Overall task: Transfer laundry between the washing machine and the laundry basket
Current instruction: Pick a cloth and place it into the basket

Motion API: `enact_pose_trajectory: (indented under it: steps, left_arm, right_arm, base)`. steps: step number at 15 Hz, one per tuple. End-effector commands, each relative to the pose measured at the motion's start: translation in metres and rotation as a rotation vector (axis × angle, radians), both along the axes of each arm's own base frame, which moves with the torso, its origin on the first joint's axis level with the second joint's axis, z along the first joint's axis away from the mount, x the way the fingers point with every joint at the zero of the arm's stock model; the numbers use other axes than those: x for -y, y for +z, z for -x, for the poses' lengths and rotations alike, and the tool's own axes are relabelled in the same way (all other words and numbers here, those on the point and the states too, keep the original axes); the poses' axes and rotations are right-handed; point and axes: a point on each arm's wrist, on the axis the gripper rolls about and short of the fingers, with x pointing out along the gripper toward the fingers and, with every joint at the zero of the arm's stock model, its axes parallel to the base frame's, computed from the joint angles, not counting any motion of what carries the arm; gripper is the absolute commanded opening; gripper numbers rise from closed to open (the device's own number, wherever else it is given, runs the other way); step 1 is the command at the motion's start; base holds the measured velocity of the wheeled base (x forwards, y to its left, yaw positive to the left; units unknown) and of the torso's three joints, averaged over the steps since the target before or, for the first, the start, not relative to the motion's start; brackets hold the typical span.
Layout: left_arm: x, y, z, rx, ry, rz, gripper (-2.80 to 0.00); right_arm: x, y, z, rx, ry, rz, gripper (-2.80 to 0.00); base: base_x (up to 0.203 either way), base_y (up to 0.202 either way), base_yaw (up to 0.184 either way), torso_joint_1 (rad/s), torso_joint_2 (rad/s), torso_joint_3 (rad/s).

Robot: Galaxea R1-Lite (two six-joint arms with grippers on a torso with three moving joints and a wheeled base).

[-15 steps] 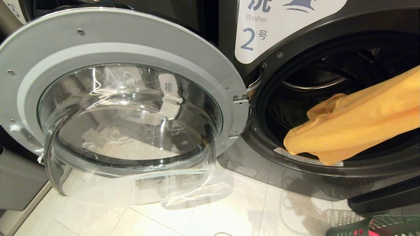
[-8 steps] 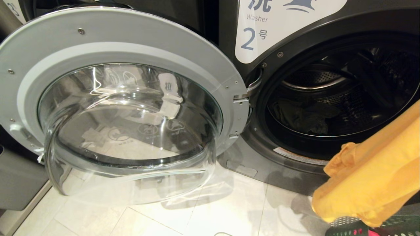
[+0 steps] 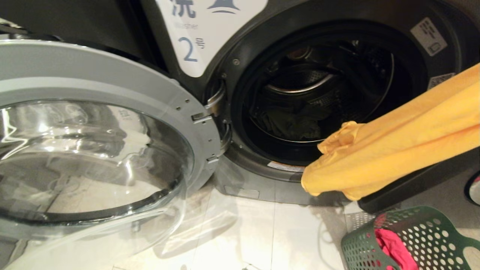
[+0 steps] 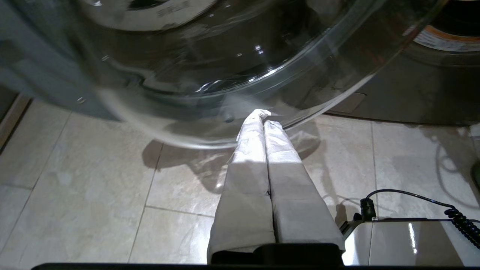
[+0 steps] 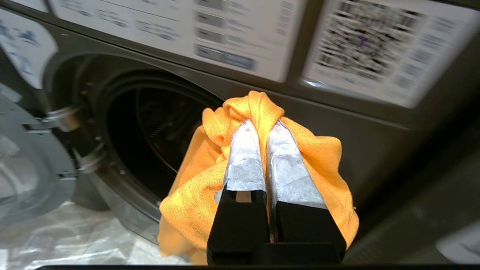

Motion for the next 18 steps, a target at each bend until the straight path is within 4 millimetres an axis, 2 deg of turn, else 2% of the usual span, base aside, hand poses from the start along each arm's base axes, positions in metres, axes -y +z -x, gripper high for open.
enact_pose_trajectory:
  steps: [1,8,12,15,18]
  left_arm:
    - [0.0,0.0,0.0,0.0,0.0,0.0,-2.8]
    - [0.0,0.0,0.0,0.0,0.0,0.0,-2.8]
    - [0.0,0.0,0.0,0.0,0.0,0.0,-2.8]
    - [0.0,0.0,0.0,0.0,0.0,0.0,-2.8]
    - [0.0,0.0,0.0,0.0,0.0,0.0,-2.8]
  right_arm:
    - [-0.003,-0.001,-0.004,-0.012,-0.001,0.009,-2.8]
    - [-0.006,-0.007,-0.009,-0.041,-0.005,0.018,-2.8]
    - [-0.012,-0.028,-0.021,-0.159,-0.047,-0.11,-2.8]
    - [-0.016,-0.05,-0.03,-0.261,-0.077,-0.225,-2.8]
    - [-0.02,-0.076,-0.035,-0.412,-0.101,-0.25,-2.8]
  base:
    - [-0.002,0.007,-0.171,0.004,0.0,-0.002]
    - [0.001,0.01,-0.176,0.004,0.0,0.005]
    - [0.001,0.006,-0.113,0.005,0.0,0.004]
    - [0.0,0.0,0.0,0.0,0.0,0.0]
    - [0.0,0.0,0.0,0.0,0.0,0.0]
